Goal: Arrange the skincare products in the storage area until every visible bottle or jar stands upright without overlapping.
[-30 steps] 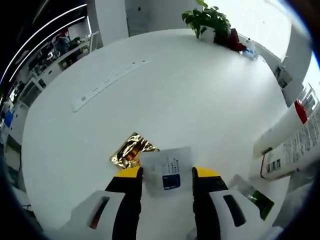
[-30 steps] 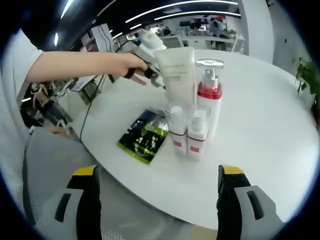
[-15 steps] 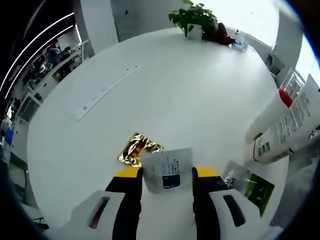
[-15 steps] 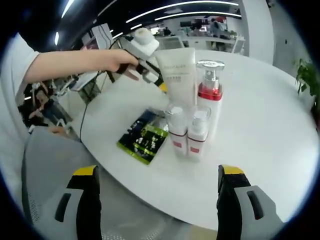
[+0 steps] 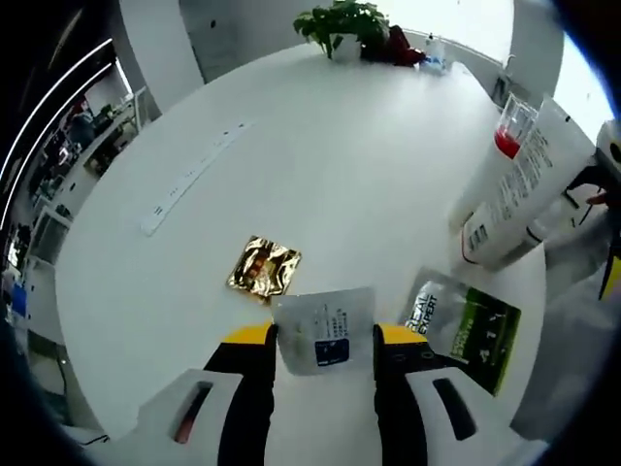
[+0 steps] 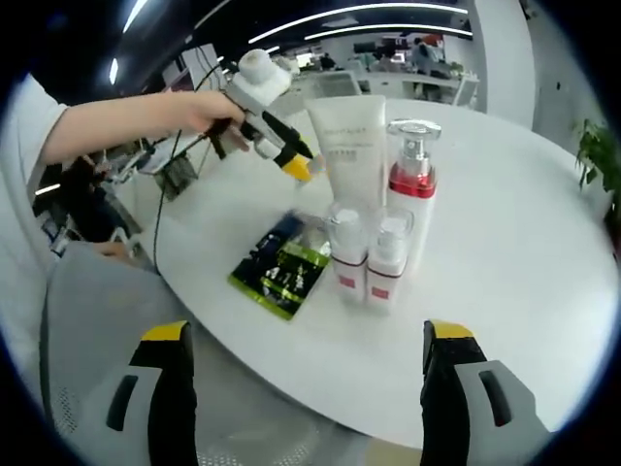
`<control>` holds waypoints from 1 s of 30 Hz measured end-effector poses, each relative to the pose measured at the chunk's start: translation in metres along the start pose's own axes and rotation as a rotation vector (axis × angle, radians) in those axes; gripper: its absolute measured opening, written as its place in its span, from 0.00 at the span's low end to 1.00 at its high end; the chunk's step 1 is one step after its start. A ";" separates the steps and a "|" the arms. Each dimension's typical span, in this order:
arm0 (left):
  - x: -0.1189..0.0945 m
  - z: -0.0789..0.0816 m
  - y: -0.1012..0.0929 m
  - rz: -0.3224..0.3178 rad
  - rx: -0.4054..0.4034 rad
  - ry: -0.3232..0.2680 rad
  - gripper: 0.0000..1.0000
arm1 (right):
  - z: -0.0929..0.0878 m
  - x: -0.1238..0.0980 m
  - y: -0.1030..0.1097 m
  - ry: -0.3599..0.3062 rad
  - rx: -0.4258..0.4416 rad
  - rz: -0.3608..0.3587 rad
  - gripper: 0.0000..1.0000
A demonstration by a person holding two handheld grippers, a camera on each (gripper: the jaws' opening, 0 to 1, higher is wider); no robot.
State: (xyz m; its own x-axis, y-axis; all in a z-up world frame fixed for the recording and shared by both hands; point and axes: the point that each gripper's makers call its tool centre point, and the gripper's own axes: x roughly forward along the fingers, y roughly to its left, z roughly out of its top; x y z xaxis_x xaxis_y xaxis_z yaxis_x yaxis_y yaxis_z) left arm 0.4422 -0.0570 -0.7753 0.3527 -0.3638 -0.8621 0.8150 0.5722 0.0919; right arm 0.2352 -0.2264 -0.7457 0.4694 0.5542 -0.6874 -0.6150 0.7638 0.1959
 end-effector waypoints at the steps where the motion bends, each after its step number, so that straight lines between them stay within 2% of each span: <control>1: 0.000 -0.001 0.002 -0.004 0.004 0.004 0.41 | 0.000 0.000 0.000 0.000 -0.001 -0.002 0.97; 6: -0.010 -0.018 -0.008 -0.010 0.046 0.038 0.41 | 0.000 -0.001 0.000 0.003 -0.013 -0.008 0.98; 16: -0.018 -0.048 -0.028 -0.075 0.128 0.092 0.41 | -0.001 0.000 0.000 0.013 -0.031 -0.013 0.98; 20: -0.020 -0.062 -0.039 -0.093 0.139 0.104 0.41 | -0.001 0.000 -0.001 0.010 -0.029 -0.019 0.98; 23: -0.023 -0.078 -0.050 -0.107 0.179 0.134 0.41 | -0.001 0.000 -0.001 0.008 -0.029 -0.019 0.97; 30: -0.030 -0.096 -0.065 -0.144 0.199 0.156 0.41 | -0.001 0.000 0.000 0.013 -0.042 -0.022 0.97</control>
State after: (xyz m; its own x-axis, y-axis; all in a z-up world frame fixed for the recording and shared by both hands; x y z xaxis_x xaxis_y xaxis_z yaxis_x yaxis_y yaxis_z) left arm 0.3345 -0.0125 -0.8038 0.1643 -0.3044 -0.9383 0.9310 0.3622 0.0455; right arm 0.2344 -0.2275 -0.7464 0.4751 0.5326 -0.7005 -0.6309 0.7611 0.1508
